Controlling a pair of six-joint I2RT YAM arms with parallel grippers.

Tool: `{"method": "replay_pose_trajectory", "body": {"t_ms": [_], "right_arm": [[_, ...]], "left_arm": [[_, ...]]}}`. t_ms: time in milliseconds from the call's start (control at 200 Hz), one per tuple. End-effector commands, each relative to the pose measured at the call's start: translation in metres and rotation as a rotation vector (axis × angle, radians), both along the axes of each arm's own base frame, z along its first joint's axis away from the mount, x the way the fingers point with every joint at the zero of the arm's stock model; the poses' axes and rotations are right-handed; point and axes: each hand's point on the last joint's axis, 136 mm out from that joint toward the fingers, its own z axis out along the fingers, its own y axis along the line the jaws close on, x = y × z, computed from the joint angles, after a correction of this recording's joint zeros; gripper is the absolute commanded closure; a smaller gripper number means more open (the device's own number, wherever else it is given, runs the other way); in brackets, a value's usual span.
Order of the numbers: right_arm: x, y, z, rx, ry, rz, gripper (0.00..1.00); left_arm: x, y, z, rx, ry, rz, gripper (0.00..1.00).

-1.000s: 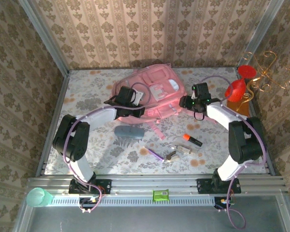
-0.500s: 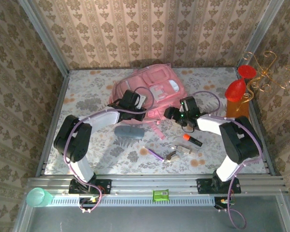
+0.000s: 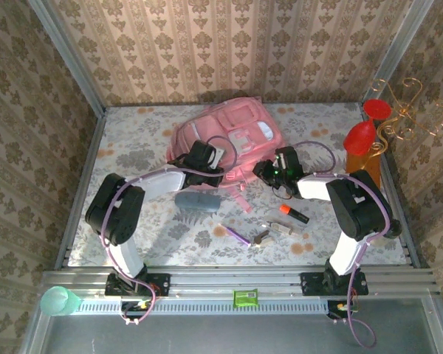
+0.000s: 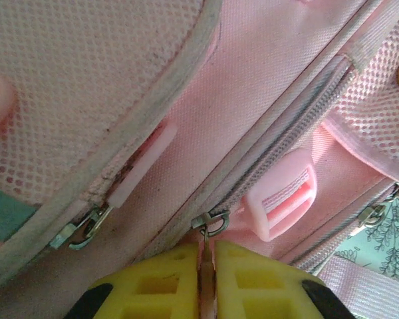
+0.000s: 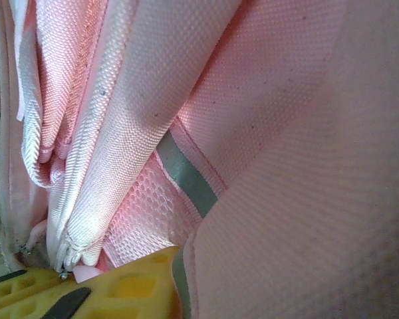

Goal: Pack the student bag

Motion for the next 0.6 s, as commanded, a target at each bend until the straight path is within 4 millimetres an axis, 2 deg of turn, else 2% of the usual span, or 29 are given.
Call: {"method": "replay_pose_trajectory", "body": {"t_ms": [0,145,255,385,460,595], "right_arm": [[0.006,0.004,0.010,0.033,-0.047,0.003,0.81],[0.006,0.003,0.012,0.026,-0.052,0.003,0.84],[0.006,0.004,0.012,0.026,-0.051,0.011,0.86],[0.006,0.002,0.008,0.010,-0.046,0.006,0.88],[0.006,-0.004,0.006,-0.010,-0.046,-0.011,0.91],[0.006,-0.024,0.003,-0.067,-0.044,-0.059,1.00]], "left_arm": [[-0.001,0.012,-0.017,0.072,0.017,0.015,0.86],[-0.002,0.017,-0.018,0.099,0.017,0.023,0.81],[-0.004,0.022,-0.021,0.120,0.014,0.028,0.80],[-0.004,0.024,-0.022,0.126,0.015,0.032,0.90],[-0.005,0.024,-0.018,0.126,0.008,0.030,1.00],[-0.001,0.041,0.002,0.150,-0.065,0.070,1.00]]}}
